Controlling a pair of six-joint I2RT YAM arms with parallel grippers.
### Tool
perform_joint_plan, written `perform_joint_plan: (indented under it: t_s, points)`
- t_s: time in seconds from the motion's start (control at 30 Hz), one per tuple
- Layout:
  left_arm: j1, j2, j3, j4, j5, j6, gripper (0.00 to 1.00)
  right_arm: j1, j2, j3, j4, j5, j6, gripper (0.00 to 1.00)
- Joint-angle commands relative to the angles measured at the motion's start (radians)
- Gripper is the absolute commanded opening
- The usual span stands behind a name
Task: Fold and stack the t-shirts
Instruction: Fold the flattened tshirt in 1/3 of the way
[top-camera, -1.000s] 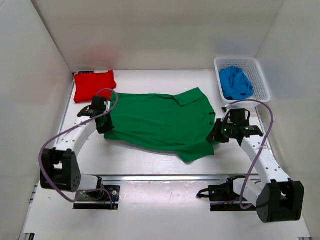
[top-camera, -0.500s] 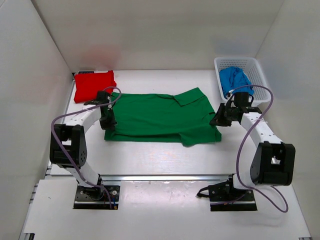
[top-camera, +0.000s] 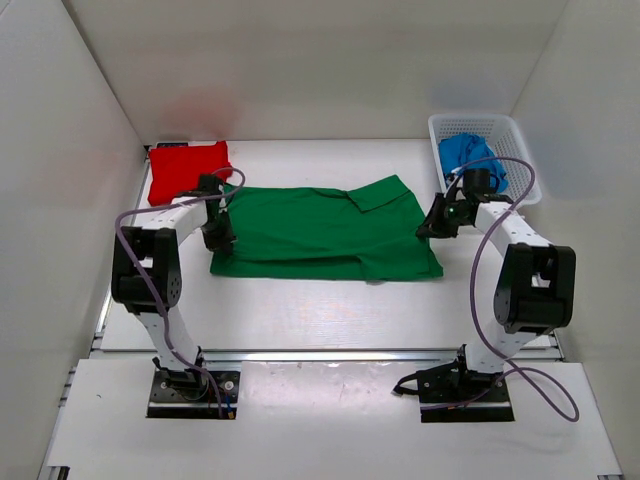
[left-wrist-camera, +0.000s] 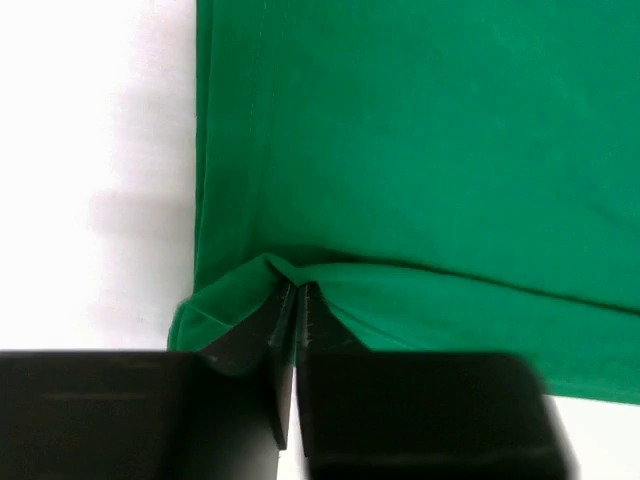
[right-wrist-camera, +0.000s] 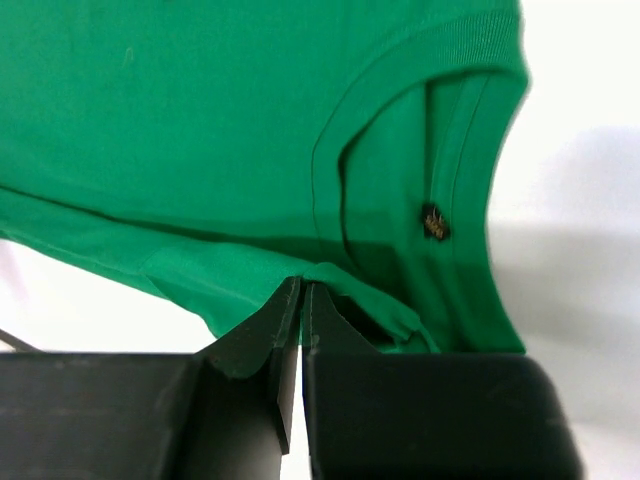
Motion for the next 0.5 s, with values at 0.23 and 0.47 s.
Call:
perform_joint_plan:
  t_s: [0.23, 0.47]
  points:
    - [0.049, 0.037, 0.19, 0.0, -0.028, -0.054, 0.73, -0.018, 0.063, 0.143, 0.06, 0.086, 0.001, 0.3]
    - [0.009, -0.172, -0.027, 0.074, 0.017, -0.02, 0.5, 0.058, -0.009, 0.073, 0.085, 0.128, -0.02, 0.22]
